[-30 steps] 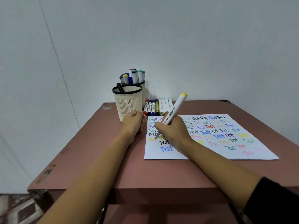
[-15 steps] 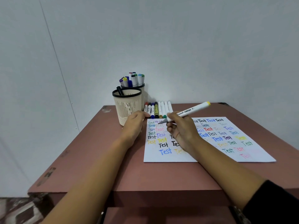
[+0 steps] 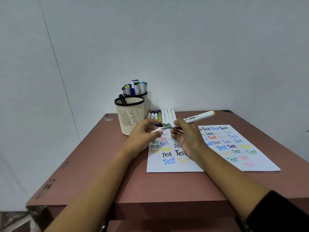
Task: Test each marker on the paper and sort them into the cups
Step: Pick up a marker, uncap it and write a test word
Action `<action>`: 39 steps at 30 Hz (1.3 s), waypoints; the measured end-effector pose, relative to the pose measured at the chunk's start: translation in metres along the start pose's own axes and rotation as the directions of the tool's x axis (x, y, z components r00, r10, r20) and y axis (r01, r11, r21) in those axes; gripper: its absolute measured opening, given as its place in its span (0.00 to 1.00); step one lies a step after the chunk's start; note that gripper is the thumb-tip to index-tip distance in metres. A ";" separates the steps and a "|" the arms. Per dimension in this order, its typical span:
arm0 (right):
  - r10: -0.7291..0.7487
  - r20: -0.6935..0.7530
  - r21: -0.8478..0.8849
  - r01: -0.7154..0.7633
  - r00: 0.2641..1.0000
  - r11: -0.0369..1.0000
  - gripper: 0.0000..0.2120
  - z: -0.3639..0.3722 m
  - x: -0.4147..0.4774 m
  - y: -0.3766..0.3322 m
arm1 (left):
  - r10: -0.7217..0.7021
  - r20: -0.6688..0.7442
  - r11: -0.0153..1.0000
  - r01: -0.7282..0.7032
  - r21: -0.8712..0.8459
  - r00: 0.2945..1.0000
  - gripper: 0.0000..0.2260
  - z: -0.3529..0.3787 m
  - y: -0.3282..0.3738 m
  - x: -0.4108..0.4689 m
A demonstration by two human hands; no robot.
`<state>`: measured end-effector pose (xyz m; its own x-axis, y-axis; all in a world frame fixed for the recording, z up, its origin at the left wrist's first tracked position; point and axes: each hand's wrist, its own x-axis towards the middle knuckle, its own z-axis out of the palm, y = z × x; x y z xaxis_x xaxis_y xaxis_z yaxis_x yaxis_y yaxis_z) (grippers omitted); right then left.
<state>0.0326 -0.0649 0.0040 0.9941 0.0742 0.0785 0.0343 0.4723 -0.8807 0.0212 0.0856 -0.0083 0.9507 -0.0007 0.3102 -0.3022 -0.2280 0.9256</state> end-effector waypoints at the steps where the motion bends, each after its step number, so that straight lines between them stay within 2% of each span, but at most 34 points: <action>1: 0.001 0.005 -0.012 -0.001 1.000 1.000 0.10 0.000 0.000 0.000 | 0.005 0.004 1.000 -0.005 -0.004 1.000 0.12 0.000 0.000 0.000; 9: 0.073 0.146 -0.137 -0.053 0.987 0.989 0.07 0.000 0.000 0.004 | 0.058 0.028 0.997 -0.056 -0.055 0.998 0.11 0.003 0.004 -0.002; 14: 0.135 0.185 -0.151 -0.108 0.973 0.983 0.07 -0.005 0.003 0.003 | 0.007 -0.006 0.992 -0.007 -0.124 1.000 0.03 0.003 0.002 -0.001; 16: 0.149 0.204 -0.132 -0.124 0.967 0.983 0.08 -0.005 0.004 0.002 | 0.007 -0.004 0.989 -0.007 -0.146 1.000 0.01 0.003 0.002 -0.002; 21: 0.148 0.207 -0.072 -0.136 0.967 0.988 0.08 -0.005 0.005 0.003 | 0.007 -0.015 0.993 -0.009 -0.116 1.000 0.04 0.006 0.005 -0.004; 34: 0.180 0.218 -0.052 -0.172 0.959 0.984 0.07 -0.007 0.009 0.006 | 0.048 -0.055 0.991 -0.054 -0.123 0.997 0.04 0.010 0.006 -0.004; 39: 0.154 0.236 -0.095 -0.135 0.960 0.986 0.06 -0.006 0.011 0.001 | -0.037 -0.066 0.948 0.015 -0.317 0.997 0.04 0.011 0.006 -0.002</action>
<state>0.0438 -0.0687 0.0008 0.9351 0.3509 0.0500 -0.0904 0.3724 -0.9237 0.0184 0.0731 -0.0055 0.9546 0.0722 0.2890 -0.2949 0.0928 0.9510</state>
